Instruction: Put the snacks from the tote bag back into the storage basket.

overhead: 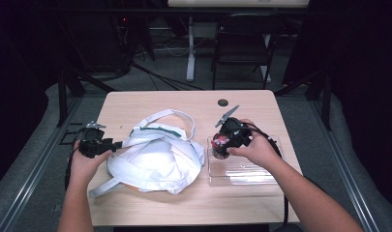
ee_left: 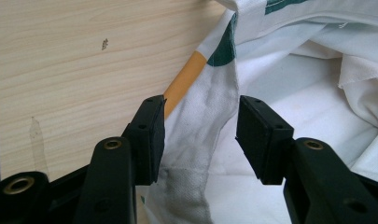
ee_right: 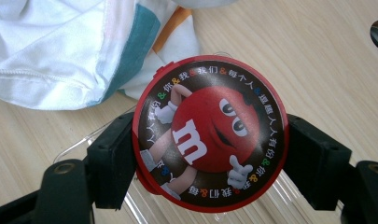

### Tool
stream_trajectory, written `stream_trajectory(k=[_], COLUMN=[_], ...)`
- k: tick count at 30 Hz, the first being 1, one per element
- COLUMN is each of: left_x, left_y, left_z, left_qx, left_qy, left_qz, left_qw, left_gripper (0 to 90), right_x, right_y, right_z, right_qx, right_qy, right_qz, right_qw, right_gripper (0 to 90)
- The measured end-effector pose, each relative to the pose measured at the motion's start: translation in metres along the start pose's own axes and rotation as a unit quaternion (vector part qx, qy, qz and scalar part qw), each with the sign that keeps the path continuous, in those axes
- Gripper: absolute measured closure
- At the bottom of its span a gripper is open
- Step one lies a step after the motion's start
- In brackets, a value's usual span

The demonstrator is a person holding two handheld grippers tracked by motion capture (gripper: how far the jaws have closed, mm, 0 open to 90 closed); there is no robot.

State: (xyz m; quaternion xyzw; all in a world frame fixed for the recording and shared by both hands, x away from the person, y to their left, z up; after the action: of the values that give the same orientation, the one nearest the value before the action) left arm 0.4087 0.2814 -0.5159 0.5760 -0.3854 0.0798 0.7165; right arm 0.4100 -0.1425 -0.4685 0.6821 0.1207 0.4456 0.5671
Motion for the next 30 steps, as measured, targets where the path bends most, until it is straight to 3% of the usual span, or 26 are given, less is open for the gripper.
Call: stream_trajectory(k=[30], left_x=[-0.001], left_y=[-0.001], left_z=[0.0], left_qx=[0.003], left_qy=[0.001], left_qz=[0.001], left_qw=[1.0], left_gripper=[52.4], right_x=[-0.014], right_y=[-0.04], right_z=[0.009], right_qx=[0.01], right_qy=[-0.003], right_qz=[-0.014], right_qw=[0.9998], right_gripper=[25.2])
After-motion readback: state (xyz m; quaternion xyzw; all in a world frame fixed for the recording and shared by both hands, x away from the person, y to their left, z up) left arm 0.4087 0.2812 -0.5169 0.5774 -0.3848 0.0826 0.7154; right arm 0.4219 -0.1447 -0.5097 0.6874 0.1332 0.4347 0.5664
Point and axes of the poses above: each handheld gripper's, and its own axes: y roughly backward along the jaws, x roughly out of its top, z roughly to its right, the point moved 3 cm from there along -y, roughly forward along the jaws, and after that the axes turned 6 degrees about -y, right-handed, at the moved point
